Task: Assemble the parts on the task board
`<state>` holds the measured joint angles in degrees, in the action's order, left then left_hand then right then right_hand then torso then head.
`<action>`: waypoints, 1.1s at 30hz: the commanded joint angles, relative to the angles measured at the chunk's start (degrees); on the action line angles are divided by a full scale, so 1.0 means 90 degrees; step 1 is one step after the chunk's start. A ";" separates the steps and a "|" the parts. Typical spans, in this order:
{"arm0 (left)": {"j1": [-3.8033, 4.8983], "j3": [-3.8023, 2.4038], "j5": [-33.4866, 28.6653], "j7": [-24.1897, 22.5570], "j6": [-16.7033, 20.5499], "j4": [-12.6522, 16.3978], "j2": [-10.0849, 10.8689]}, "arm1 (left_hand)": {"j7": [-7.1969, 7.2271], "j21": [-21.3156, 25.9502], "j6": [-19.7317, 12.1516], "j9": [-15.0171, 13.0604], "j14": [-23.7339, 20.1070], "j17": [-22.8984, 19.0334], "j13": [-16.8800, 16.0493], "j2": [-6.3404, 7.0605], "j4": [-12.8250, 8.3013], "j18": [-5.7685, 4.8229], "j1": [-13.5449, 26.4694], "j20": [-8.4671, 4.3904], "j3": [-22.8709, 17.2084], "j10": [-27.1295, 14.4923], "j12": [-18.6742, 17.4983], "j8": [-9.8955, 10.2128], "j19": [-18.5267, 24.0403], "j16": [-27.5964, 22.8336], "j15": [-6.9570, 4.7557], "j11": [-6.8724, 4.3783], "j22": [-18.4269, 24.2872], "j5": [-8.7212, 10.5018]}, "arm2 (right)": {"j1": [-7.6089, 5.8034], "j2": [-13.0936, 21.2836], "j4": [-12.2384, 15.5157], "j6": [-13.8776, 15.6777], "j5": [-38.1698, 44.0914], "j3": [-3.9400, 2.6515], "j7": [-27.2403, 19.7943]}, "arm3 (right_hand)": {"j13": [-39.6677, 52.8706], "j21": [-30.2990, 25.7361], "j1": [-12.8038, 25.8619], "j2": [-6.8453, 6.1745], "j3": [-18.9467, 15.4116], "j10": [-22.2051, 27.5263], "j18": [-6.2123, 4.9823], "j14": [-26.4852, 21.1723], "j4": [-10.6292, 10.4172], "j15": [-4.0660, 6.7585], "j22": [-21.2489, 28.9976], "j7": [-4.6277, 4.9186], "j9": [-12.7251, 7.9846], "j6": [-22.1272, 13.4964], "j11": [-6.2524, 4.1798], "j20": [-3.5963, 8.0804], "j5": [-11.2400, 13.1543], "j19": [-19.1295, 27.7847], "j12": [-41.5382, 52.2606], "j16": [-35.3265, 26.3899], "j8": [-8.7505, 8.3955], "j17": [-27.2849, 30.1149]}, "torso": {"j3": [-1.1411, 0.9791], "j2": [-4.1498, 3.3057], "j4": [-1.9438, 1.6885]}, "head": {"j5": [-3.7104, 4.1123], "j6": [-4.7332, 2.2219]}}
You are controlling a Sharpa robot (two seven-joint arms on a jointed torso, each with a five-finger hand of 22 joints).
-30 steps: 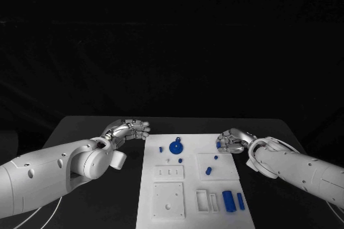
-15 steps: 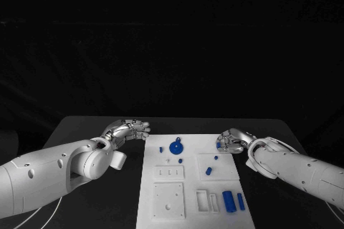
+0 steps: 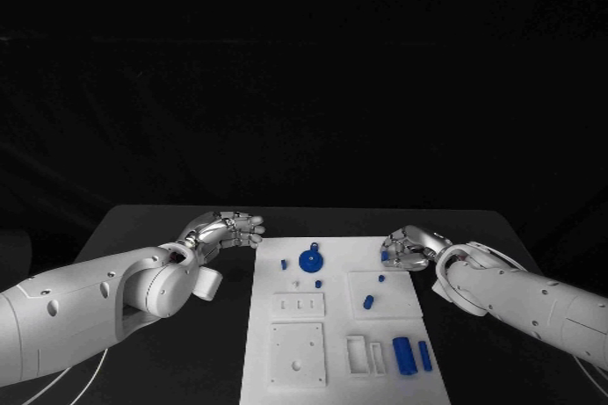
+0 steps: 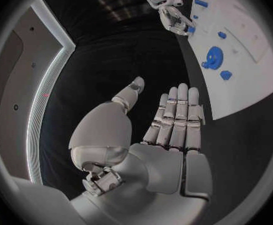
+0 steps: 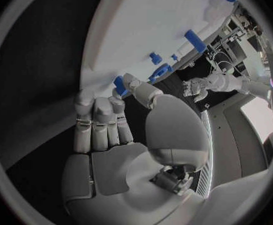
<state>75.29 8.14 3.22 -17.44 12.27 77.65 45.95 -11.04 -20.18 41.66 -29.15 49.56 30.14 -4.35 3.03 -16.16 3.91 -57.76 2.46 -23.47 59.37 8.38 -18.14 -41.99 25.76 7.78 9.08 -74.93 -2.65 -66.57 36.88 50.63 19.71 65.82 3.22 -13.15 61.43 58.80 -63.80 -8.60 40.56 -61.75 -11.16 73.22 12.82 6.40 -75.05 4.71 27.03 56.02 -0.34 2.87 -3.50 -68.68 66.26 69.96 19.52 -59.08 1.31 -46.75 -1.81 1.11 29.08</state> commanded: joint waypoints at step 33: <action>0.0307 -0.0019 0.2064 0.2208 -0.0371 0.0397 -0.0048 | 0.0398 -0.1646 0.1084 0.0063 0.1566 0.1330 -0.1124 0.0294 0.0225 0.0079 0.0825 -0.0966 0.0265 0.2216 0.0919 0.0040 -0.1336 0.2107 -0.1078 -0.0881 -0.0162 -0.0016 | -0.0743 -0.0119 0.2209 -0.0433 0.2392 -0.0054 0.1791 | -0.0051 0.0061 0.0140 -0.0095 0.0204 -0.0193 -0.0427 0.0151 -0.0105 0.0116 -0.0049 0.0048 0.0154 0.0299 -0.0102 0.0148 -0.0141 -0.0232 0.0006 0.0028 0.0055 -0.0021 | -0.0021 0.0059 -0.0011 | -0.0351 -0.0132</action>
<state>77.96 8.00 18.03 -1.71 10.67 80.75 45.67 -7.66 -34.56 51.37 -28.64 63.73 41.74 -14.02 5.70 -14.30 4.28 -50.76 -5.84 -21.13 79.03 16.30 -17.96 -54.18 44.16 -1.59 1.12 -74.91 -2.65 -73.22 36.22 69.88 17.49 81.65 2.75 -0.40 61.02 59.43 -62.38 -8.87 42.12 -63.08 -11.51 74.22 11.93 7.35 -75.05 3.95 27.08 56.96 -1.23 4.11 -4.29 -70.37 66.33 70.29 19.81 -59.26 1.18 -46.34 -1.93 -1.54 27.99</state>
